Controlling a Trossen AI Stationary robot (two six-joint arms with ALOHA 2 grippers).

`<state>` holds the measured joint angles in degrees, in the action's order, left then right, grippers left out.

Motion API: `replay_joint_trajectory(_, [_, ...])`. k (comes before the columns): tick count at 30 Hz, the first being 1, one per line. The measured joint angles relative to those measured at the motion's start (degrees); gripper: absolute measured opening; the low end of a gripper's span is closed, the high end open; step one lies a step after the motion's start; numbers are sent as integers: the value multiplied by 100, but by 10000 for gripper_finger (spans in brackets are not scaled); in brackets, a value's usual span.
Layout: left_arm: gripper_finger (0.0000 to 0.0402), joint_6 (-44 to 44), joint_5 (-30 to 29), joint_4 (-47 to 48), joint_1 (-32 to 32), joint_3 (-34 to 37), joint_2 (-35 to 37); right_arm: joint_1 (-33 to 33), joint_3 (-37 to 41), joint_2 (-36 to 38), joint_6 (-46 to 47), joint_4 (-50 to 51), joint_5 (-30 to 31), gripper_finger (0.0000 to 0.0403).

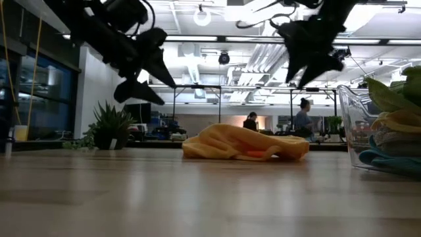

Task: Fold microfiber towels
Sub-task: Fold the orange microfiber cloth

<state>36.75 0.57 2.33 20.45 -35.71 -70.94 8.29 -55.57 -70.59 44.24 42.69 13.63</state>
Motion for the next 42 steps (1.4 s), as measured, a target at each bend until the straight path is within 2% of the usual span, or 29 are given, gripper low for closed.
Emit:
replay_joint_trajectory(4, [268, 219, -504, 49, -133, -1, -280, -48, 8, 186, 436, 851, 103, 221])
replay_joint_trajectory(8, [268, 435, -878, 47, -41, -2, -500, -96, 15, 192, 322, 1195, 307, 239])
replay_joint_trajectory(13, [268, 731, -844, 30, 236, -10, -992, -79, 15, 190, 197, 1117, 687, 240])
replay_joint_trajectory(17, [268, 1220, -490, -143, 518, -6, -1509, -79, 15, 190, -181, 960, 821, 240])
replay_joint_trajectory(24, [268, 1838, 324, -1684, 740, -6, -2494, -79, 15, 190, -376, 952, 841, 240])
replay_joint_trajectory(30, [267, 2463, 137, -2705, 767, -25, -3084, -79, 15, 190, -222, 930, 841, 240])
replay_joint_trajectory(34, [267, 2494, 35, -3266, 767, -26, -3305, -79, 17, 190, -206, 871, 839, 240])
replay_joint_trajectory(36, [267, 2408, 33, -3197, 767, -124, -3331, -79, 17, 190, -206, 782, 839, 240])
replay_joint_trajectory(39, [248, 2090, 87, -3093, 755, -200, -3259, -79, 17, 190, -206, 677, 839, 240])
replay_joint_trajectory(42, [197, 1651, -19, -3184, 764, -217, -2958, -79, 17, 190, -198, 616, 839, 240])
